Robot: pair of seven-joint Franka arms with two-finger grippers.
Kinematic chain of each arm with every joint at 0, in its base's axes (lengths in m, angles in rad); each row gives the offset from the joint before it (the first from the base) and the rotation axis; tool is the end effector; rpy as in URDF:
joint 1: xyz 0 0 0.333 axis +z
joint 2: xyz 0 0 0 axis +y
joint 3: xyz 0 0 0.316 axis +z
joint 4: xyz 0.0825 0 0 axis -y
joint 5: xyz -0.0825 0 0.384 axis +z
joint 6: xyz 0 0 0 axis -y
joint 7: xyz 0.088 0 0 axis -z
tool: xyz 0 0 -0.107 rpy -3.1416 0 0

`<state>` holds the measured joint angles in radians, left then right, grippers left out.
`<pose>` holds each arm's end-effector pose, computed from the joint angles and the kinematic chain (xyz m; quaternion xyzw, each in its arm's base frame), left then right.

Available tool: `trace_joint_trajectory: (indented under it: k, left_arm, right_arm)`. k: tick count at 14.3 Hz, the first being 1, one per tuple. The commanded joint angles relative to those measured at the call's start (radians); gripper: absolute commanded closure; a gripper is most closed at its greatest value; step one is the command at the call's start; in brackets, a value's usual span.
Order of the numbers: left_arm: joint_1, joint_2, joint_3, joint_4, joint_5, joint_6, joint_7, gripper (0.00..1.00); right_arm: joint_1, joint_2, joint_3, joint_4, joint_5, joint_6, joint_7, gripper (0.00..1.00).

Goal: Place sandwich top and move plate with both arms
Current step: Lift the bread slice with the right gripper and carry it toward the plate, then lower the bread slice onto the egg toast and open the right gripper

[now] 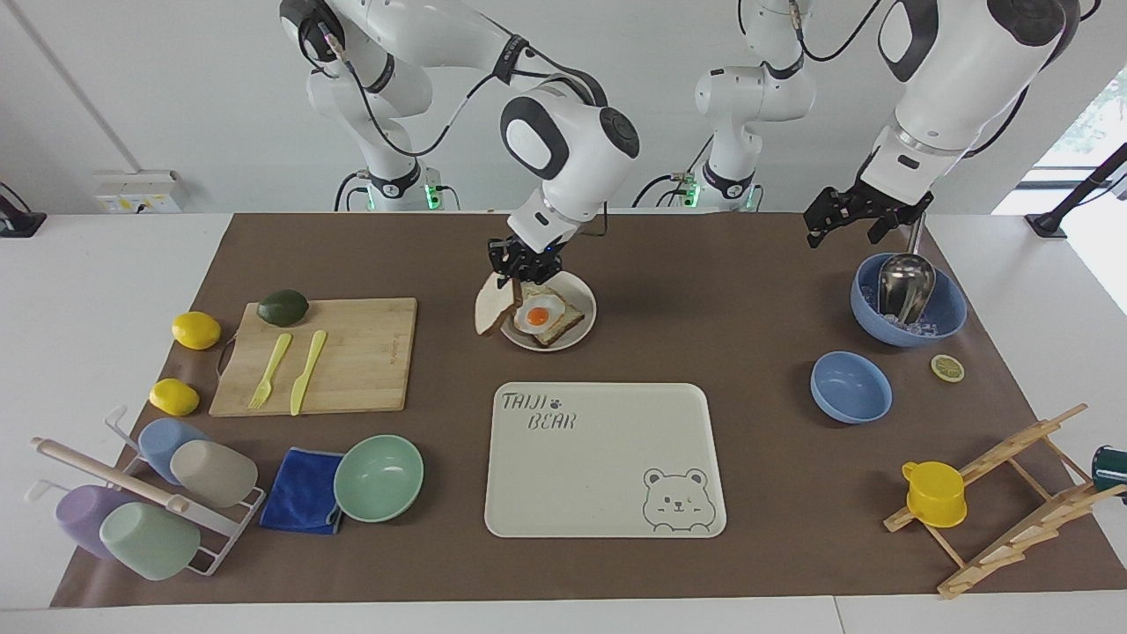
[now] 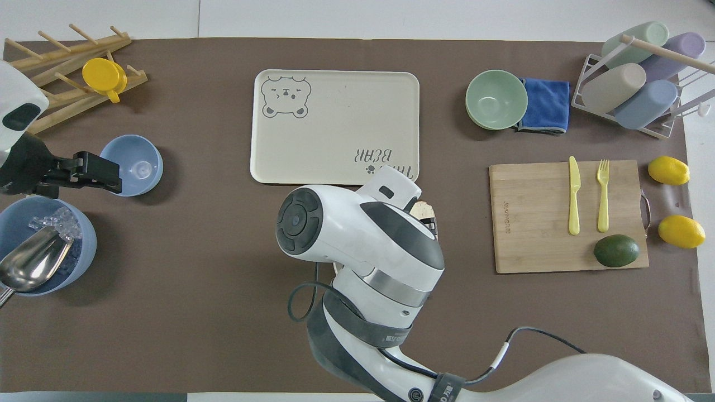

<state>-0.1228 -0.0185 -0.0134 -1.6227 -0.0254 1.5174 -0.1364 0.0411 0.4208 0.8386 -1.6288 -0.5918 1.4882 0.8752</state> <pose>0.5362 -0.0764 0.6059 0.9990 0.0000 -0.0447 0.0066 0.4729 0.3818 0.4182 0.9689 0.0498 -0.0218 0.2413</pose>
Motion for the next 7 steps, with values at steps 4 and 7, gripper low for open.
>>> trace_joint_trajectory:
  k: [4, 7]
  left_arm:
    - [0.011, -0.026, -0.008, -0.026, 0.009, -0.006, 0.012, 0.0]
    - [0.012, -0.026, -0.008, -0.026, 0.009, -0.006, 0.011, 0.0]
  right_arm:
    - [-0.02, 0.049, 0.036, -0.086, 0.0, 0.087, 0.117, 1.0]
    - [-0.02, 0.056, 0.036, -0.111, 0.0, 0.13, 0.151, 1.0]
